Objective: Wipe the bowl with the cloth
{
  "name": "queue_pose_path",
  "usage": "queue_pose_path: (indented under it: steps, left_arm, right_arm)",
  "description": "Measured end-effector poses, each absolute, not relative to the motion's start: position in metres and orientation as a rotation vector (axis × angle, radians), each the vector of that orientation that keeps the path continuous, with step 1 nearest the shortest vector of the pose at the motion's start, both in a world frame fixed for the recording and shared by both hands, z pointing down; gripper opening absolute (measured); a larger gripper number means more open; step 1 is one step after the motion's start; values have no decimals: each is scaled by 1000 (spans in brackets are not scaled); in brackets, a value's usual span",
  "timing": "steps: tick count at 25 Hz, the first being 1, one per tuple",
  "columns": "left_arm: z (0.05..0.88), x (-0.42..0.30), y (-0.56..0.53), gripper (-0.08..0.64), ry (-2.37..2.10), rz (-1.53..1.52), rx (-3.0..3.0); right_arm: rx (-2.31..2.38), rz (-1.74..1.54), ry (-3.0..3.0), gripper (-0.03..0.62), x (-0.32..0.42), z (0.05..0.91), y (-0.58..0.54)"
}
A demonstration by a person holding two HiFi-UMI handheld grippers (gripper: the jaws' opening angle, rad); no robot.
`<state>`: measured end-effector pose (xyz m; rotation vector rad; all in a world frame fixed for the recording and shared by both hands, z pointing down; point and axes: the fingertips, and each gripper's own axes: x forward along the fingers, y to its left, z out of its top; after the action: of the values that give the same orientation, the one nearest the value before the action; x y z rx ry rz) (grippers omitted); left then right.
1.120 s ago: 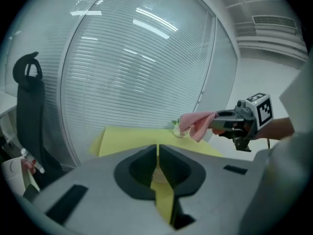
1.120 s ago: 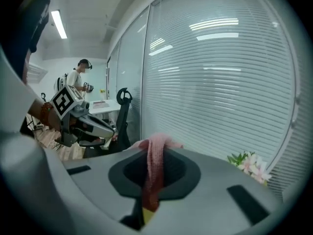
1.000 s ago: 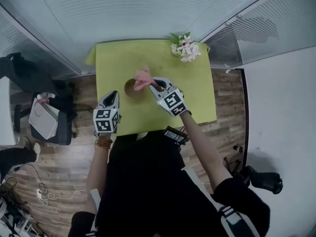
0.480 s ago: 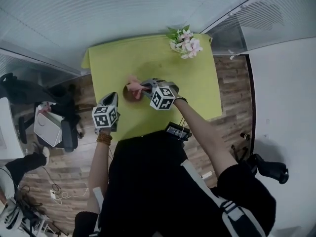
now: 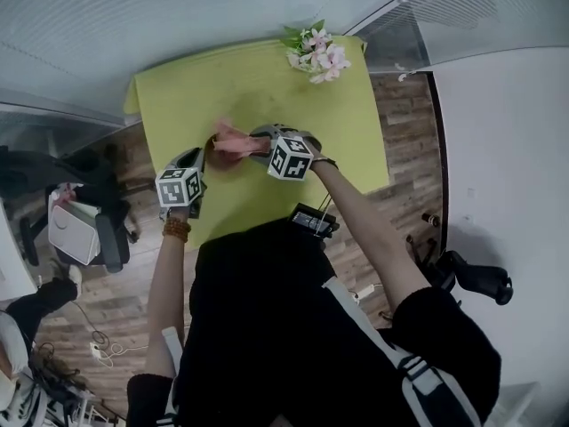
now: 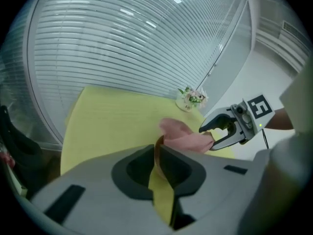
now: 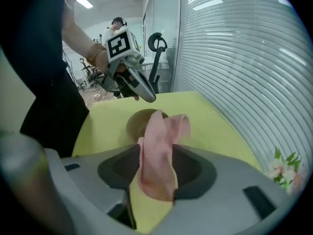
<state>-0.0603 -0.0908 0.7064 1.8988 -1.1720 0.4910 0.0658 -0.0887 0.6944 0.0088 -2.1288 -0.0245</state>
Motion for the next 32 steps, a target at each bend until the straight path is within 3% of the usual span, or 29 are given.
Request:
queue_pose_path:
  steps: [6,13,23,32]
  left_arm:
    - [713,-47,-90,23,-1128,478,1886]
    - [721,-36,-88,29,-1088,471,1874]
    - [722,-48,-84,29,-1170,490,1843]
    - [725,-49,-85,29,-1181,509,1842]
  right_arm:
    - [8,176,-2280,206,66,662,-77]
    - [468,559,-2382,195,48,669,-113]
    - [526,147,-2104,152,25,698,-88]
    - [682,463,-2074,167,28,727,-107]
